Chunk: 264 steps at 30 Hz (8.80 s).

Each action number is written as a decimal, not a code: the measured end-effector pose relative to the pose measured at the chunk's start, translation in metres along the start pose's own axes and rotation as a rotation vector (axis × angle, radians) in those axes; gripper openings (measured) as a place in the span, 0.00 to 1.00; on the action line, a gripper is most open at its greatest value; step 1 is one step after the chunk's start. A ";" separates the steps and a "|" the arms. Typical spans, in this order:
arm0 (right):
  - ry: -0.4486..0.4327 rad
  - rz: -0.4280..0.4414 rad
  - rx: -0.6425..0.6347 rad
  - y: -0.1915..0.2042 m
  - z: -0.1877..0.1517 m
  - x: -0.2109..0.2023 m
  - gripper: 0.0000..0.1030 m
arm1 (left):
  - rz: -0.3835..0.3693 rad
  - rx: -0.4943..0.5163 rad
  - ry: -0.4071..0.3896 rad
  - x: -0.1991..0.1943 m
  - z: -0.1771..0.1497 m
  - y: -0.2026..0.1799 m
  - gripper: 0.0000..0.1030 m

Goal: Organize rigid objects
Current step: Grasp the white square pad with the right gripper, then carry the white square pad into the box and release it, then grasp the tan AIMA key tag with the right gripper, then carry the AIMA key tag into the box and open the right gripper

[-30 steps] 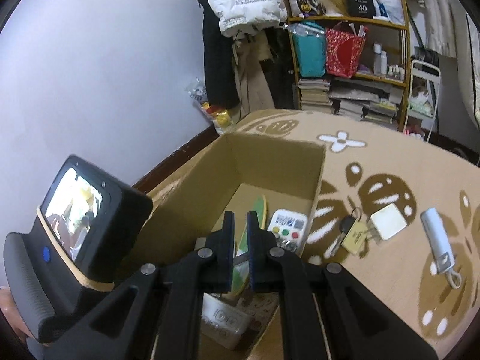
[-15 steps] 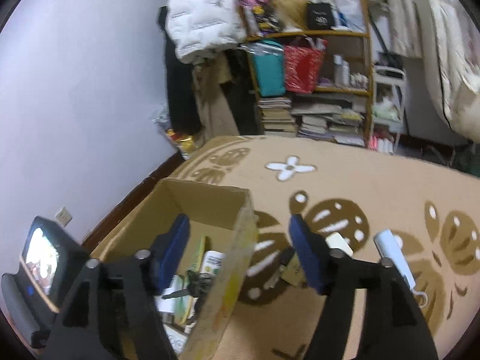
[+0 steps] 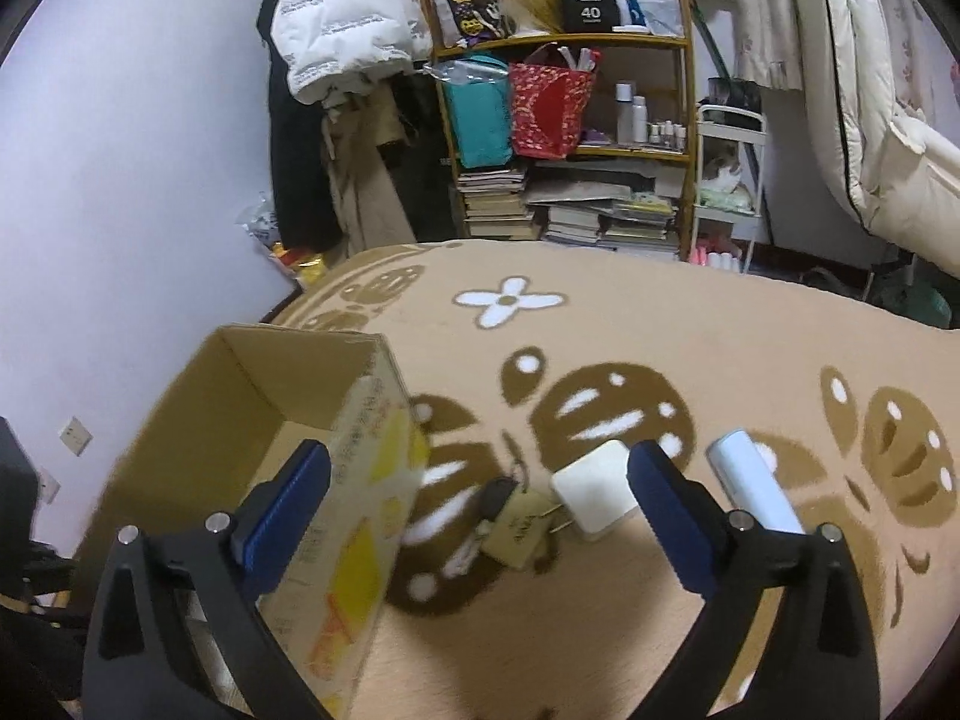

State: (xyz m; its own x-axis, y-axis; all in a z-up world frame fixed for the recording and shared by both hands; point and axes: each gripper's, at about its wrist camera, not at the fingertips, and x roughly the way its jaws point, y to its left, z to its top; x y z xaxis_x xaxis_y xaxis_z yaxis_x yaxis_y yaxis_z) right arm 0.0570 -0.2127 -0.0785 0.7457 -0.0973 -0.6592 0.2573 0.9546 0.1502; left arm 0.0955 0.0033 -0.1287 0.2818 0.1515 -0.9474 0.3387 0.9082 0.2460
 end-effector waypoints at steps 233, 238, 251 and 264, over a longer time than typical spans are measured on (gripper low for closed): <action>-0.068 0.329 -0.025 0.066 -0.008 -0.061 0.12 | 0.001 0.005 0.002 -0.004 0.000 -0.001 0.19; -0.025 0.334 -0.061 0.077 -0.018 -0.049 0.12 | -0.005 0.000 0.004 -0.003 0.000 0.001 0.19; 0.064 0.328 -0.105 0.091 -0.034 -0.027 0.12 | 0.000 0.003 0.003 -0.003 0.001 0.002 0.19; 0.118 0.293 -0.124 0.095 -0.041 -0.013 0.12 | -0.002 0.002 0.003 -0.002 0.000 0.001 0.19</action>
State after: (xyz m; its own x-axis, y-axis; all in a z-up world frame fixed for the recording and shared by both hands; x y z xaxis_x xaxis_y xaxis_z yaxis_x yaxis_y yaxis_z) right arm 0.0473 -0.1092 -0.0858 0.6987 0.2129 -0.6830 -0.0399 0.9648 0.2598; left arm 0.0956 0.0042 -0.1265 0.2784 0.1513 -0.9485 0.3408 0.9077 0.2448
